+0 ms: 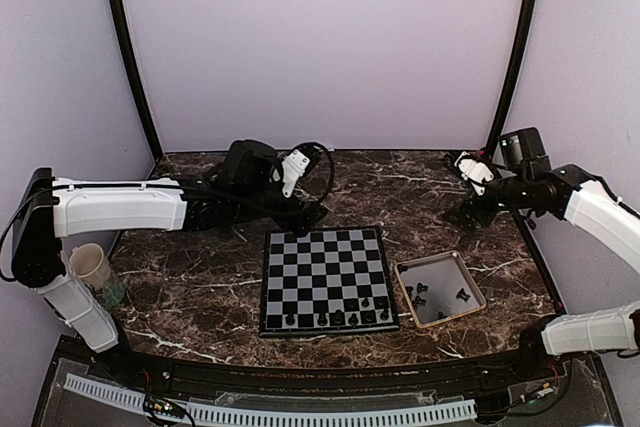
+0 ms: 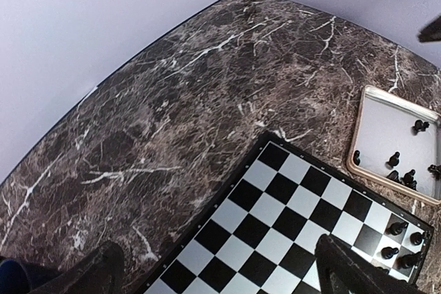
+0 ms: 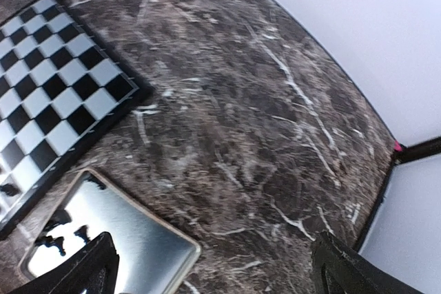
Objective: Set up the chess pieces on the board
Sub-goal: Pick up the rook from the storage box.
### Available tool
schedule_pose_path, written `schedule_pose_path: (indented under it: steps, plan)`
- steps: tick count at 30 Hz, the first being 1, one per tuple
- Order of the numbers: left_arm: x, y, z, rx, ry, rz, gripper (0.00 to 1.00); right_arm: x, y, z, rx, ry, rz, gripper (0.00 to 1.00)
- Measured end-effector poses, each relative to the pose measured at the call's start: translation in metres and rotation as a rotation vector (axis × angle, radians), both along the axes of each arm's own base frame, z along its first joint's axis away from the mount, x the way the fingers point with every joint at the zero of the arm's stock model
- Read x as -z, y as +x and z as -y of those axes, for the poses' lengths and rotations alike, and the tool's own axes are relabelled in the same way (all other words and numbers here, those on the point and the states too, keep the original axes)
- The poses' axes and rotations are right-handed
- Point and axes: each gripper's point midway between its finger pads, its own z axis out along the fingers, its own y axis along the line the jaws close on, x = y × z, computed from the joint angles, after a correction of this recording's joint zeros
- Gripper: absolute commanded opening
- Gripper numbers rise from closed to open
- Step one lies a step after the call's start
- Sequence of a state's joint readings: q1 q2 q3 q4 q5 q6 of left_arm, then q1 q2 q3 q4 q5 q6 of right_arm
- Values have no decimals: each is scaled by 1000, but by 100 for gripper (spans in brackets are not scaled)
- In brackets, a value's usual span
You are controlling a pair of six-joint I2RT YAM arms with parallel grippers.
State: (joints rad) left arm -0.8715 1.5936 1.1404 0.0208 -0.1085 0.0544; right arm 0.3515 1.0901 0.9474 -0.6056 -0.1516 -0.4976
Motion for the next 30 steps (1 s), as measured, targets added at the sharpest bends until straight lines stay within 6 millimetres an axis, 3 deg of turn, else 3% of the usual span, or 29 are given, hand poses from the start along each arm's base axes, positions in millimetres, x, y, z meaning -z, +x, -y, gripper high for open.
schedule_pose_path:
  steps: [3,6,9,11,15,20,30]
  plan:
    - [-8,-9,29,46,29,73,99,5,21,24,144,-63,69,97]
    - [-17,-8,60,52,38,130,99,23,21,38,190,-105,55,98]
    - [-18,6,87,60,48,164,93,36,13,43,181,-131,8,72]
    - [-7,9,98,86,58,156,84,45,5,43,153,-148,-37,61]
    - [17,-5,110,207,74,95,74,78,-22,43,75,-205,-215,53]
    - [21,-36,129,378,39,47,72,117,-63,56,24,-296,-410,45]
    - [23,-53,136,446,34,22,71,143,-104,63,-60,-345,-570,37]
